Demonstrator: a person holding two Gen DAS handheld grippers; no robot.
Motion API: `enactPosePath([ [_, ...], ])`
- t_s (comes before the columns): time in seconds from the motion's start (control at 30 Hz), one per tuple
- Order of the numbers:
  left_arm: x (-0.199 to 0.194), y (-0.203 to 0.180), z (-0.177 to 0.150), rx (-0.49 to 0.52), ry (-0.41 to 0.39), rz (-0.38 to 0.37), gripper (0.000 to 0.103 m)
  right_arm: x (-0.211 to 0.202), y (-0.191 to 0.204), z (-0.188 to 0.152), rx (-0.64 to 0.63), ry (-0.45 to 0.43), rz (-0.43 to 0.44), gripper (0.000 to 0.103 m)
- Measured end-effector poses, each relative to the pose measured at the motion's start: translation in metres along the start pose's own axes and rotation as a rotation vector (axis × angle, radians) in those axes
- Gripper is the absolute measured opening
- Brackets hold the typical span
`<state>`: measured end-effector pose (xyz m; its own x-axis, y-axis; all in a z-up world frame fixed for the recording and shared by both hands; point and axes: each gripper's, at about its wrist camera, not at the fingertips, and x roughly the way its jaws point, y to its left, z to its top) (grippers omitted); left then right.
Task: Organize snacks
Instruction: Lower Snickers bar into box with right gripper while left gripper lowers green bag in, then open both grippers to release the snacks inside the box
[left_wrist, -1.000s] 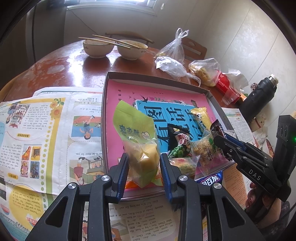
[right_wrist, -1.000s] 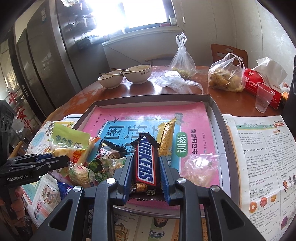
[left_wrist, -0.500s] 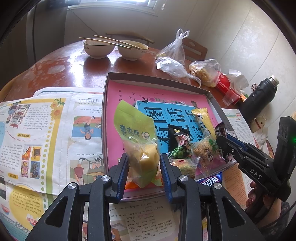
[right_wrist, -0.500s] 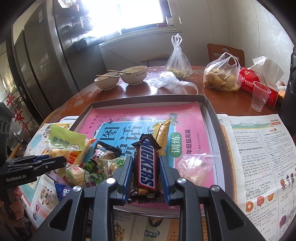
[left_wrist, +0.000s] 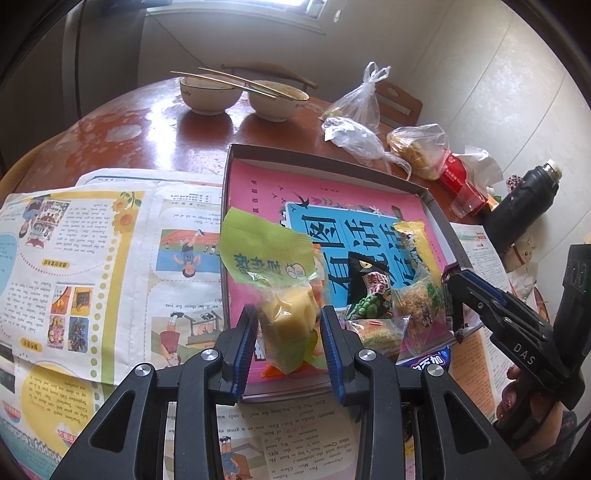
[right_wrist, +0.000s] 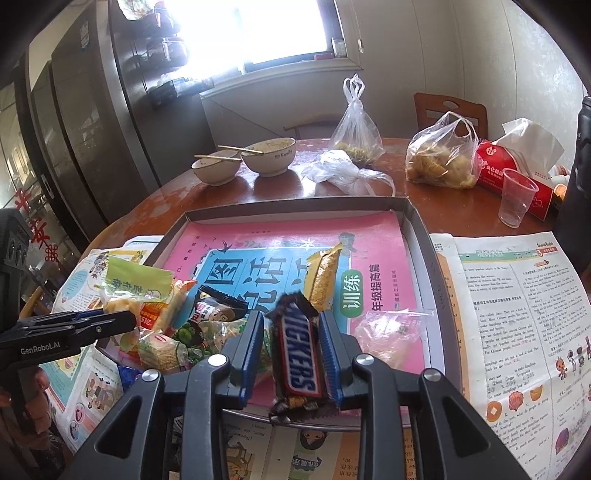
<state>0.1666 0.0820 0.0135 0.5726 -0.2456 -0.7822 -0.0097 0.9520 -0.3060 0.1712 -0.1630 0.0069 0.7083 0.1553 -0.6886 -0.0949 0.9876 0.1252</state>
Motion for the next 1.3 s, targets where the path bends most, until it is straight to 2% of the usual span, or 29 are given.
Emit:
enactPosePath([
  [0.5,-0.010,0.004,0.001,-0.014,-0.023,0.016,0.039,-0.009,0.001,0.000,0.004,-0.022,0.006,0.039],
  [0.67,-0.015,0.004,0.001,-0.013,-0.035,0.023,0.045,-0.013,0.001,0.000,0.008,-0.029,0.004,0.041],
  [1.1,-0.029,0.006,-0.002,-0.025,-0.065,0.025,0.052,-0.026,0.000,-0.003,0.017,-0.056,0.004,0.044],
  [1.3,-0.034,0.004,-0.003,-0.023,-0.073,0.022,0.056,-0.030,0.003,-0.014,-0.051,-0.032,-0.037,0.044],
])
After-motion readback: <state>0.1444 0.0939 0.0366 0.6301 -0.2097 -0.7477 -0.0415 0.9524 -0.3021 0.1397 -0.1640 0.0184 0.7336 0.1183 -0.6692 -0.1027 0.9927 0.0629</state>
